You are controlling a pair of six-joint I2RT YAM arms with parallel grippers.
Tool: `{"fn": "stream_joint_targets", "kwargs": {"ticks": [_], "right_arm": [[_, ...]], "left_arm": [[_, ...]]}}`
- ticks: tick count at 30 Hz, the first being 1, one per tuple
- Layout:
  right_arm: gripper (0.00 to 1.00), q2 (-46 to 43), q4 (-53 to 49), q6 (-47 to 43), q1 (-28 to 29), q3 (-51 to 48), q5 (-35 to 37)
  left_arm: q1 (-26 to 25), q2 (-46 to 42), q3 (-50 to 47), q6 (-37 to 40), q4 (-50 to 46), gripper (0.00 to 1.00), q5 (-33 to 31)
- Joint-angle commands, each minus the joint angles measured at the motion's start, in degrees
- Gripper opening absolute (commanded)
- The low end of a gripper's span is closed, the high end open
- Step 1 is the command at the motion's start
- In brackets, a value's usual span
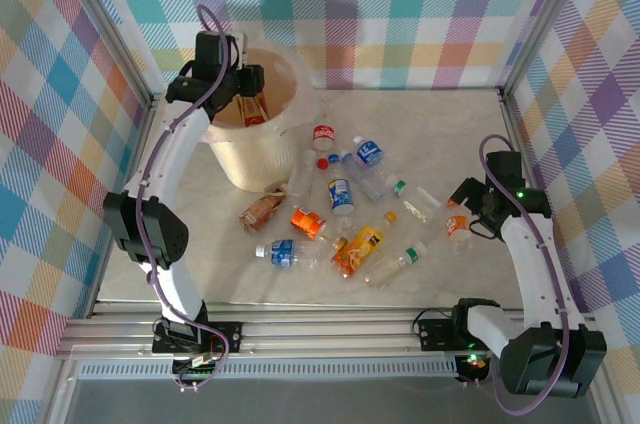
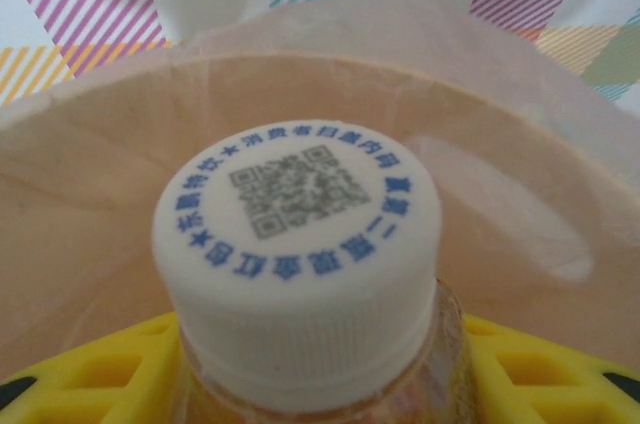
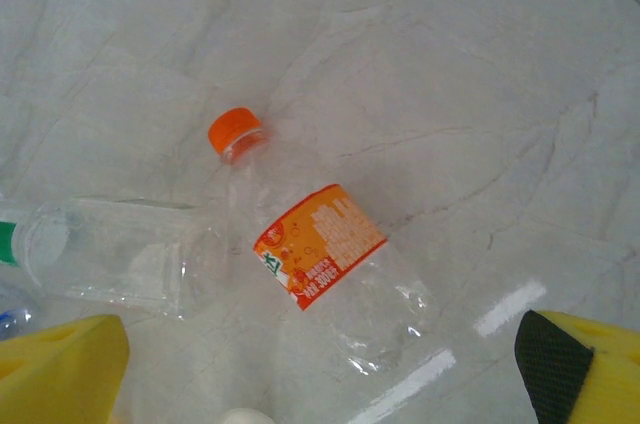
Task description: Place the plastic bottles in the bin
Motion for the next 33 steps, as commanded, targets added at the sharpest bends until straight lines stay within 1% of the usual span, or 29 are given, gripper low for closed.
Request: {"fn": "stream_joint_targets", "kwargs": {"ticks": [1,3,8,12,14,16,20,23,25,28,33], "right_arm": [[1.00,-1.8,-3.1,6.1,-0.2,-1.3,3.0],[1.00,-2.3,-2.8,7.2,-0.2,-1.8,2.6],[1.00,-0.8,-2.1,6.4,-0.2,-1.3,-1.6],[1.00,2.5,-1.6,3.2,-0.2,0.3,-6.8],[1.00,4.5,-2.1,0.5,-0.3,1.5,-7.7],[1.00,7.0,-3.5,-0.4,-0.2,2.4,-6.9],[1.00,11.5,-6.1,-1.7,-0.2,2.9,-1.7],[1.00,12.8,-6.5,-3.7,-0.2,2.4,-2.9],[1.00,12.8,-5.1,-4.8,-0.2,1.1,-4.6],[1.00,12.7,-3.1,-5.5,-0.2,-0.7,-7.3],[1.00,15.8,-3.1,-4.9,-0.5,-1.0,-7.3]], "left_arm": [[0.8,1.6,3.2,2.0,-2.9,0.54,0.2],[0.8,2.6,3.6,2.1,-3.7,0.56,0.7],[0.8,4.8,3.6,2.2,-4.9,0.57,1.0],[0.8,6.3,3.2,2.1,-5.6,0.59,1.6],[0.8,6.8,3.0,2.0,-5.7,0.61,2.0],[0.8,7.3,2.5,1.7,-5.7,0.62,1.7],[0.7,7.9,1.5,1.3,-5.8,0.64,1.6],[0.8,8.0,1.2,1.3,-6.1,0.71,1.5],[0.7,7.8,1.2,1.1,-6.2,0.78,1.3],[0.8,7.3,1.2,1.1,-6.5,0.85,1.0],[0.8,5.8,1.2,1.2,-7.4,0.97,0.3]]}}
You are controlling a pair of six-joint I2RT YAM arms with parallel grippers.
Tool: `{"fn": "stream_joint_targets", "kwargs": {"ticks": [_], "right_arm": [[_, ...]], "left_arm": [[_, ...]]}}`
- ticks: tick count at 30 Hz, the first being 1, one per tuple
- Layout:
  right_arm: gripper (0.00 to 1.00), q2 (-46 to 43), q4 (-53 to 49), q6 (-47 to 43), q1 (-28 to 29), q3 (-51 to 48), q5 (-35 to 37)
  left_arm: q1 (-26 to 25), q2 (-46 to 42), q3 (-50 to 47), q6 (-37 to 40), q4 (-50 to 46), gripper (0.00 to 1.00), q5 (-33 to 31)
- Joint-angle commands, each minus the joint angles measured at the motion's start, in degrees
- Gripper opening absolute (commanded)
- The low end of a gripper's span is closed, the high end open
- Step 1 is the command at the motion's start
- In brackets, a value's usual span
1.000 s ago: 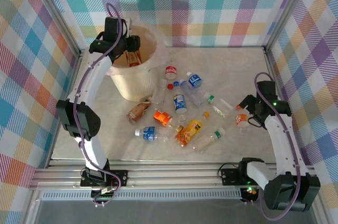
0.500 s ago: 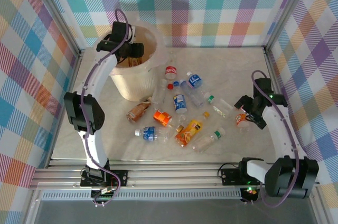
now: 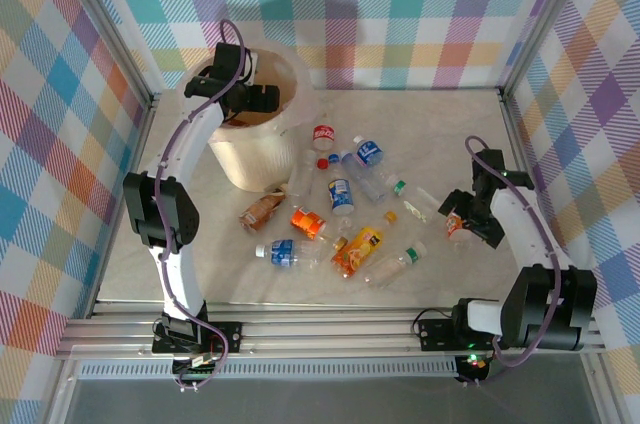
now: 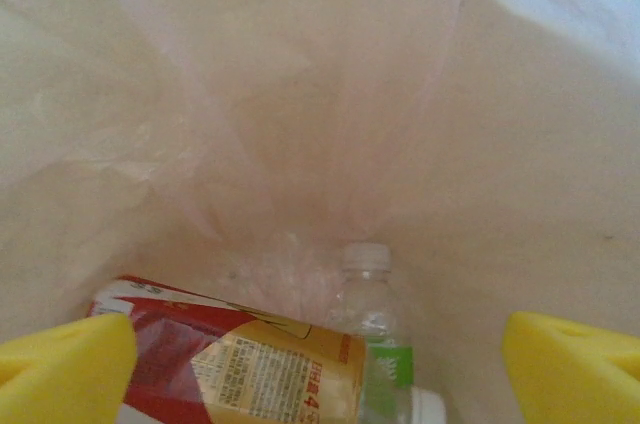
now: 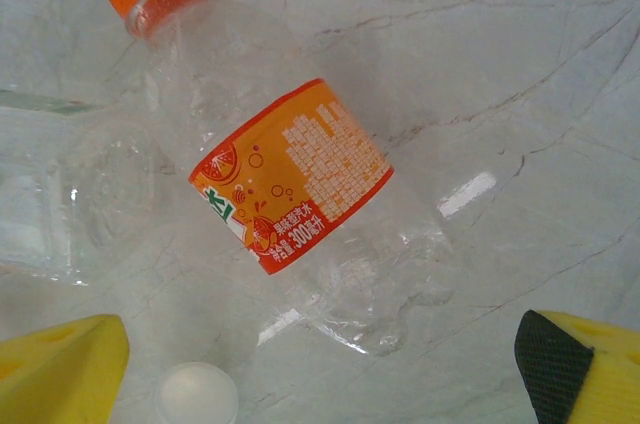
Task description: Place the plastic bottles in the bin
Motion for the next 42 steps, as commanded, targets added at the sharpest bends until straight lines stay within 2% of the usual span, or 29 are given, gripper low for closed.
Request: {"fn": "stream_joint_targets", "kwargs": {"ticks": [1,17,28,42], "right_arm": [[1.00,2.5,-0.2,-0.9,-0.5,-0.8,-1.2],[0.97,11.5,6.0,-4.1,-3.3,-1.2,-4.4],[0.87,14.2,11.0,-5.4,-3.6,-3.8,-7.4],[0.69,14.7,14.1,-5.0,-3.6,-6.2,-8.5]], "left_arm": [[0.7,-2.7,-0.6,-0.4,-1.7,1.00,-0.8],[-0.3,-15.4,-6.2,-4.7,-1.2,1.00,1.4],[-3.6,-25.2,-15.9,-10.5,3.7,1.00,4.7],[-5.3,-30.8,-21.0,-13.0,6.0,1.00,4.7]]}}
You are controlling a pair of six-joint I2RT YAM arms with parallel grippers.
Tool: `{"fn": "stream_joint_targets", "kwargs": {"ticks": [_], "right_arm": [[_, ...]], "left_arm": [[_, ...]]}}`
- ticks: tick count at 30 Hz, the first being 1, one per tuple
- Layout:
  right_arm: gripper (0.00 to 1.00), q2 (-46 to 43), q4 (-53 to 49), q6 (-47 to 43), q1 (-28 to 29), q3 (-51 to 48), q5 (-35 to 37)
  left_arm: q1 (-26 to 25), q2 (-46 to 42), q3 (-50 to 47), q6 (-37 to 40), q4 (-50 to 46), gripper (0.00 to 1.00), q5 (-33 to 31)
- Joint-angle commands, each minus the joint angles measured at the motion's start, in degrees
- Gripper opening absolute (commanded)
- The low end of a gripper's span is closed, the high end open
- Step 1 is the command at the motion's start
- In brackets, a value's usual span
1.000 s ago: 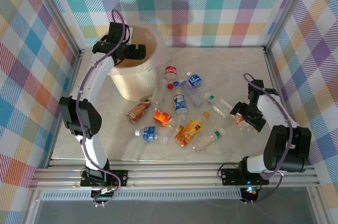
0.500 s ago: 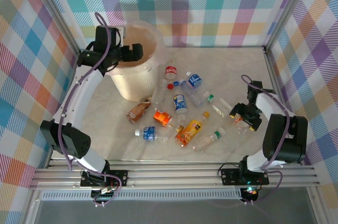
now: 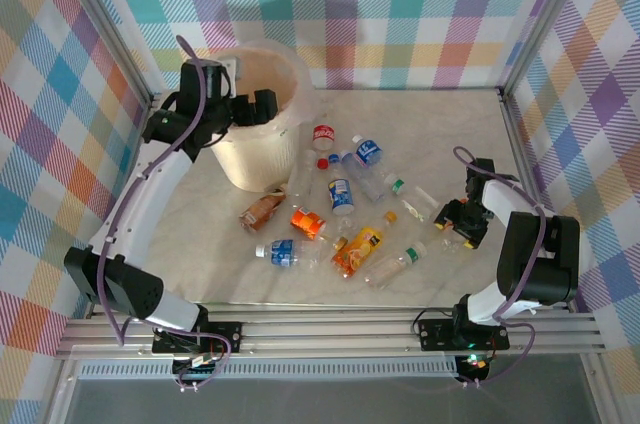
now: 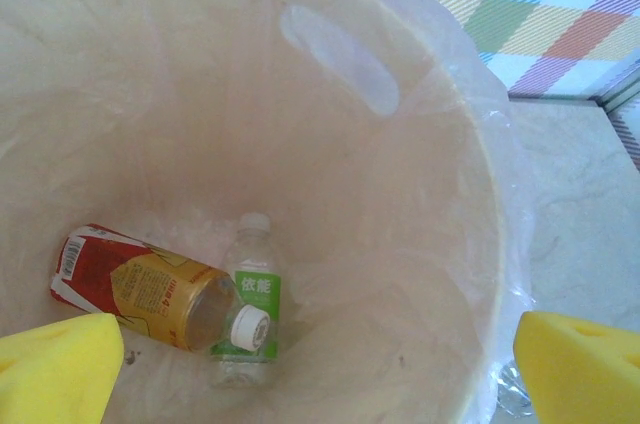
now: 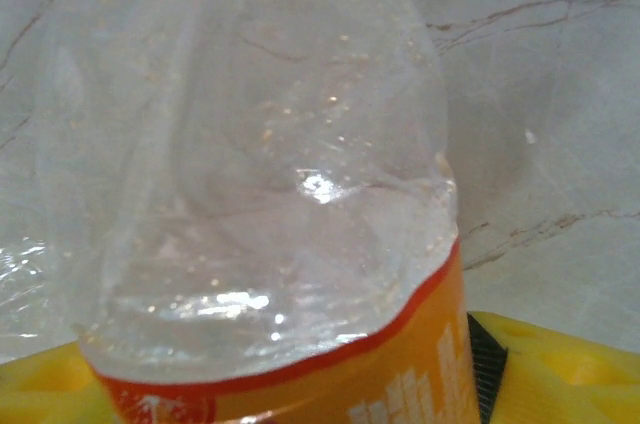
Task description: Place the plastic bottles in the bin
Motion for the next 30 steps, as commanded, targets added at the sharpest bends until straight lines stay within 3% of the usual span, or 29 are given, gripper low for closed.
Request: {"fn": "stream_joint_targets", "kwargs": {"ticks": [1,9,17,24,30], "right_arm": [[0.69,0.5,0.7,-0.3,-0.5,-1.0,-0.8],[0.57,-2.7,0.0,-0.9,-0.4,-1.4,-0.3],[0.56,-15.1,-2.8,-2.3,-0.2,-0.9,-0.6],[0.51,-28.1,0.5,-4.5,4.0,2.5,-10.5],[0.51,-34.1,17.4,-5.0,12.8,1.7,-20.1]], "left_arm": [[-0.7,-2.5,-1.7,-1.6,2.4,1.00,0.6],[-0.7,-3.7,-3.8,-4.5,4.9,1.00,3.9],[-0.9,-5.1,-7.0,-7.8,9.6,1.00,8.1],[-1.2,-6.0,-9.8,-11.7,15.2,1.00,11.7],[-2.3,-5.8,-9.9,-13.0,17.1,1.00,15.5]]}}
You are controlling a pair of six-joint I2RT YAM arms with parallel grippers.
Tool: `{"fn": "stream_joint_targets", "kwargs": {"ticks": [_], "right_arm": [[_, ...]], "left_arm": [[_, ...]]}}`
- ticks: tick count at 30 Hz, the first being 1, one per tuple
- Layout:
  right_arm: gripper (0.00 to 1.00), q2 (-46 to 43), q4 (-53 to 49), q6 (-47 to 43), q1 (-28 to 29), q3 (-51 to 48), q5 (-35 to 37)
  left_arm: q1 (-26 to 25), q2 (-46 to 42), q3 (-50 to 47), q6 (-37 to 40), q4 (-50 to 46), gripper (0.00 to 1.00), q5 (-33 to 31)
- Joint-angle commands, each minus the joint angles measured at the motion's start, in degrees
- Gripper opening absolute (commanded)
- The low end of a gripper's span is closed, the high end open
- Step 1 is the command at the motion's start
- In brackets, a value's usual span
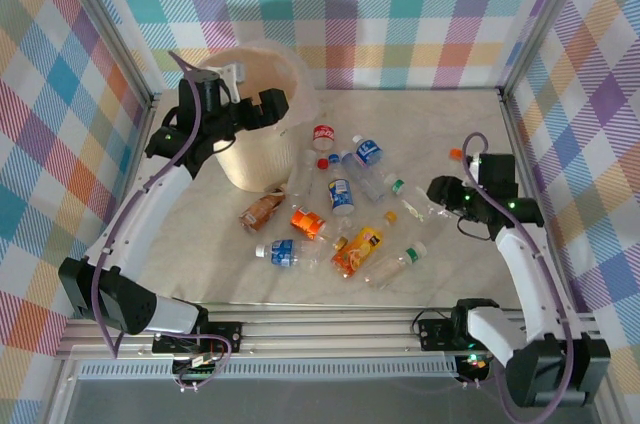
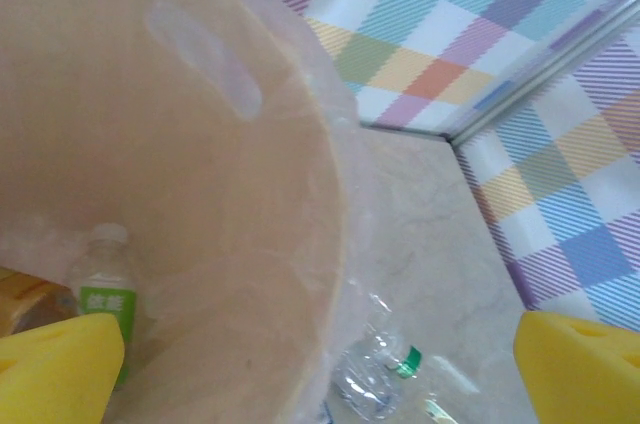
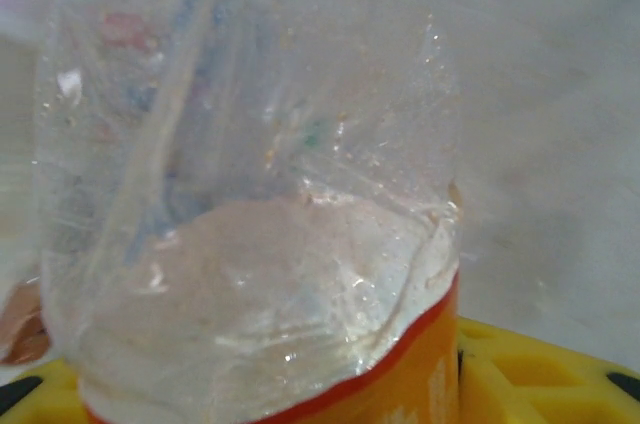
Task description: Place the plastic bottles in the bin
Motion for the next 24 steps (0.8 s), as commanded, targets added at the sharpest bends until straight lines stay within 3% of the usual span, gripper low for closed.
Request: {"fn": "stream_joint_targets", "kwargs": {"ticks": [1,12,17,24], "right_arm": [[0.51,-1.5,13.6,-1.6,5.0,0.5,-8.0],[0.52,11.3,25.6,-9.3,21.7,9.7,-8.7],[0.52,17.0,27.1,-10.3,25.3,14.1,-9.9],[0.54,21.7,28.9,-10.4,28.3,17.4,-11.5]], "left_arm": [[-1.5,-1.3,-0.2,-1.7,3.0,1.00,3.7],[-7.1,0.1,2.1,-2.0,5.2,1.00,8.7],[-9.9,2.6,4.0,-1.4,6.2,0.98,11.9],[-12.1,6.5,6.6,0.6,5.5,0.86,12.5]]}}
